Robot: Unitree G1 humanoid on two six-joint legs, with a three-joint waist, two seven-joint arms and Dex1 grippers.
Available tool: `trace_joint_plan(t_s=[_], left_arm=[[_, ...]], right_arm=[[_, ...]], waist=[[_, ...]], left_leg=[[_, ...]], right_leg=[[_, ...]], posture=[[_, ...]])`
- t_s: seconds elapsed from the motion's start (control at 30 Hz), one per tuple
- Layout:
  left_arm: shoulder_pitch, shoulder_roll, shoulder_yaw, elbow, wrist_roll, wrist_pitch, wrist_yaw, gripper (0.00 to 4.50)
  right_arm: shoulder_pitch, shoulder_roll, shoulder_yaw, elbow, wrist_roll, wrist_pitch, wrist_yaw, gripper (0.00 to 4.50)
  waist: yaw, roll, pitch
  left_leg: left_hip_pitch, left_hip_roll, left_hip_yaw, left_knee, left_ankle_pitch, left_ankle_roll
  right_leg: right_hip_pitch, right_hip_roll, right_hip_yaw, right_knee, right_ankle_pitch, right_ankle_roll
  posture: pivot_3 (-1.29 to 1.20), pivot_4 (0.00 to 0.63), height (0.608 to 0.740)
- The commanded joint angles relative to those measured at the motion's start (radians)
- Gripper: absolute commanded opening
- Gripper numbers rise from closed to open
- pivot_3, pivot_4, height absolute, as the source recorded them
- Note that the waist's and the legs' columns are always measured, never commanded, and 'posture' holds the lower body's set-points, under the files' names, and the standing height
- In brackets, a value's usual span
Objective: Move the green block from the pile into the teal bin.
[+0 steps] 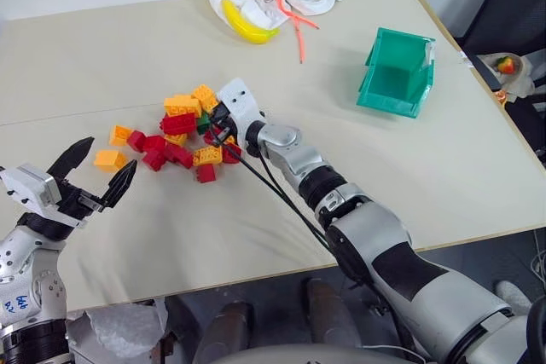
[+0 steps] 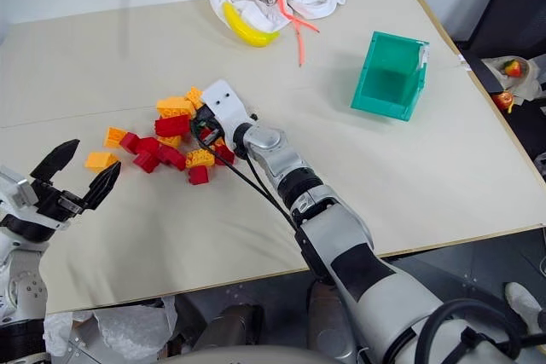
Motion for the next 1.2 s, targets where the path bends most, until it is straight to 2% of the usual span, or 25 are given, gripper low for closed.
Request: trace_joint_plan(t_s=[0.03,0.13,0.37,0.4,0.5,0.77,0.87,1.1,1.2], left_arm=[[-0.006,-0.007,0.005,-0.093,-0.006,0.072,0.097,4.5],[-0.01,-0.013,-0.021,-0.146,0.008,0.125,0.151,4.5],[-0.042,0.005,-0.094,-0.217,0.097,0.263,0.28,4.5],[-0.049,0.013,-0.106,-0.222,0.11,0.283,0.286,4.5],[-0.101,0.026,-0.133,-0.197,0.109,0.335,0.283,4.5],[-0.234,0.05,-0.17,-0.123,0.103,0.348,0.199,4.5],[-0.314,0.083,-0.206,-0.04,0.097,0.382,0.122,4.5],[-0.449,0.155,-0.255,0.118,0.122,0.476,0.046,4.5],[-0.525,0.152,-0.265,0.221,0.174,0.364,0.049,4.5]], right_arm=[[0.068,0.072,0.028,-0.277,0.098,0.071,0.271,0.87],[0.14,-0.06,0.043,-0.467,0.128,0.187,0.378,1.81],[0.281,-0.328,0.057,-0.708,0.132,0.306,0.584,4.29],[0.298,-0.365,0.056,-0.727,0.132,0.308,0.61,4.45],[0.329,-0.471,0.041,-0.734,0.115,0.291,0.655,4.45],[0.359,-0.642,-0.025,-0.679,0.086,0.236,0.645,4.45],[0.4,-0.718,-0.068,-0.677,0.079,0.224,0.627,4.45],[0.503,-0.764,-0.13,-0.815,0.107,0.289,0.555,4.45],[0.543,-0.764,-0.142,-0.866,0.109,0.3,0.528,4.45]], waist=[[0.003,0.0,0.0],[0.012,0.0,0.0],[0.046,0.0,0.0],[0.048,0.0,0.0],[0.05,0.0,0.0],[0.045,0.0,0.0],[0.051,0.0,0.0],[0.061,0.0,0.0],[0.065,0.0,0.0]], left_leg=[[0.0,0.0,0.0,0.0,0.0,0.0],[-0.002,0.0,-0.001,0.002,-0.001,0.0],[-0.005,-0.003,-0.001,0.006,-0.002,0.001],[-0.005,-0.003,-0.001,0.007,-0.002,0.001],[-0.005,-0.002,-0.001,0.007,-0.002,0.001],[-0.007,-0.002,0.001,0.007,-0.002,0.001],[-0.008,-0.002,0.0,0.008,-0.001,0.001],[-0.009,-0.003,0.001,0.009,-0.002,0.002],[-0.009,-0.003,0.001,0.01,-0.001,0.002]], right_leg=[[0.0,0.0,0.0,0.0,0.0,0.0],[-0.001,0.0,-0.001,0.0,0.0,0.001],[0.0,-0.001,-0.001,-0.001,0.001,0.002],[-0.001,-0.002,-0.001,-0.001,0.001,0.002],[-0.001,-0.001,-0.001,-0.002,0.001,0.002],[-0.003,-0.002,-0.001,-0.002,0.002,0.003],[-0.003,-0.002,-0.002,-0.002,0.002,0.003],[-0.004,-0.002,-0.002,-0.002,0.002,0.004],[-0.004,-0.002,-0.002,-0.002,0.002,0.004]], posture=[[0.0,0.15,0.74],[0.0,0.15,0.74],[0.0,0.15,0.74],[0.0,0.15,0.74],[0.0,0.15,0.74],[0.0,0.15,0.74],[0.0,0.15,0.74],[0.0,0.15,0.74],[0.0,0.15,0.74]])
